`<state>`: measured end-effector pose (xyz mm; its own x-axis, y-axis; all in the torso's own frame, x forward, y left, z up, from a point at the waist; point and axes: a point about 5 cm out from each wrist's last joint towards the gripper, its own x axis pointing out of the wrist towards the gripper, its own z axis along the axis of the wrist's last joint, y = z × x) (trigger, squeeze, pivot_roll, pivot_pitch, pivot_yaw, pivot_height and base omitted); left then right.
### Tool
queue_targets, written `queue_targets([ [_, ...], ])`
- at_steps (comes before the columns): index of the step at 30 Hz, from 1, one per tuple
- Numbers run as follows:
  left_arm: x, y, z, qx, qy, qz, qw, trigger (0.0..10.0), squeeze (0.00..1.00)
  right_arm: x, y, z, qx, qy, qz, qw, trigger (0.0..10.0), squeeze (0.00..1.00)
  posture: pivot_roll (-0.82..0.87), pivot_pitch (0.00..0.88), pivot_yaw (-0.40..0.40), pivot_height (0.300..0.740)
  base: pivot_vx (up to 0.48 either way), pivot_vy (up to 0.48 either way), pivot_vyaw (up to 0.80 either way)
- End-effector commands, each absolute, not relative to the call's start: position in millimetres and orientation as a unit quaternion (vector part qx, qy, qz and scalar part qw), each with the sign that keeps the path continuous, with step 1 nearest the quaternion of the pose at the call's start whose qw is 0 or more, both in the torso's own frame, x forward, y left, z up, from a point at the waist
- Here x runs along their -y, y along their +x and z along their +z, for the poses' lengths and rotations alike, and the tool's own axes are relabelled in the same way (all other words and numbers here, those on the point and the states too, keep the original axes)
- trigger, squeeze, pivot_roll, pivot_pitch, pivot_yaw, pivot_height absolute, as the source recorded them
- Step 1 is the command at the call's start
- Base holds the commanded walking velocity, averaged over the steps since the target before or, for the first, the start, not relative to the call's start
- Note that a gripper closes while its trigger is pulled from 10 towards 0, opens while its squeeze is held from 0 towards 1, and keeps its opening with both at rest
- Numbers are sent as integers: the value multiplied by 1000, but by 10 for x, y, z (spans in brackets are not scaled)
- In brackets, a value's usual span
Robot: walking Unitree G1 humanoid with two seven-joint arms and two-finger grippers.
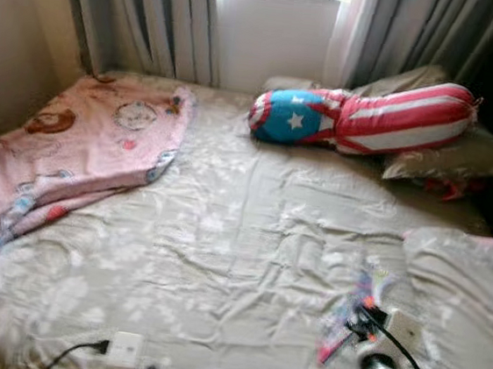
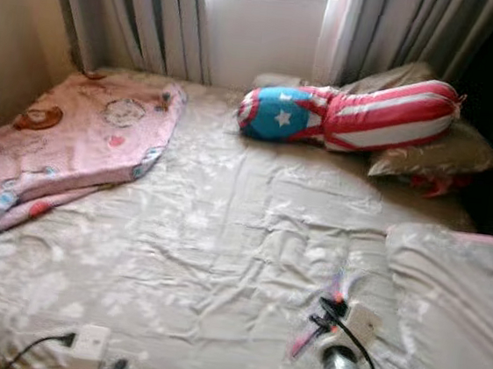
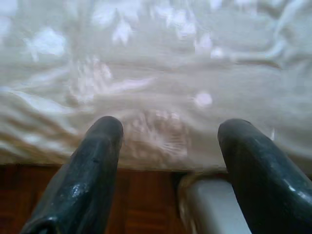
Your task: Clean up the room
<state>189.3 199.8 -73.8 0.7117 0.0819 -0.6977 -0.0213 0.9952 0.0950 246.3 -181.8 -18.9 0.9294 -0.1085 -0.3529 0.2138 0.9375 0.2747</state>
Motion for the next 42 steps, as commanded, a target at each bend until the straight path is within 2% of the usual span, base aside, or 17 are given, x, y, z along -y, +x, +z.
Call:
queue_targets([
  [1,-1933,1907,-735,-371,33,22,928,10000,0,1900,2450,-169,-159,147,-91,972,10000,0,-32,0,-37,740,0,0,0],
  [10,-1999,2184,-500,-273,-2,48,961,10000,0,1838,2455,-152,-149,162,-74,973,10000,0,-30,0,-30,740,0,0,0],
  [16,-2022,2431,-198,-162,0,40,986,10000,0,1798,2531,-73,-128,168,-62,975,10000,0,-34,0,-26,740,0,0,0],
  [20,-2008,2493,-12,-94,13,10,995,10000,0,1773,2585,-6,-115,157,-48,980,10000,0,-34,0,-23,740,0,0,0],
  [23,-2072,2509,102,-61,16,25,998,10000,0,1756,2634,68,-96,160,-36,982,10000,0,-28,0,-23,740,0,0,0],
  [30,-1952,2566,172,-46,-4,30,998,10000,0,1753,2748,188,-73,189,-45,978,10000,0,-32,0,-23,740,0,0,0],
  [33,-1933,2572,188,-46,-11,29,998,10000,0,1749,2746,146,-98,161,-42,981,10000,0,-36,0,-20,740,0,0,0],
  [42,-1952,2588,214,-45,-13,34,998,10000,0,1763,2674,80,-111,147,-50,982,10000,0,-34,0,-15,695,0,0,0],
])
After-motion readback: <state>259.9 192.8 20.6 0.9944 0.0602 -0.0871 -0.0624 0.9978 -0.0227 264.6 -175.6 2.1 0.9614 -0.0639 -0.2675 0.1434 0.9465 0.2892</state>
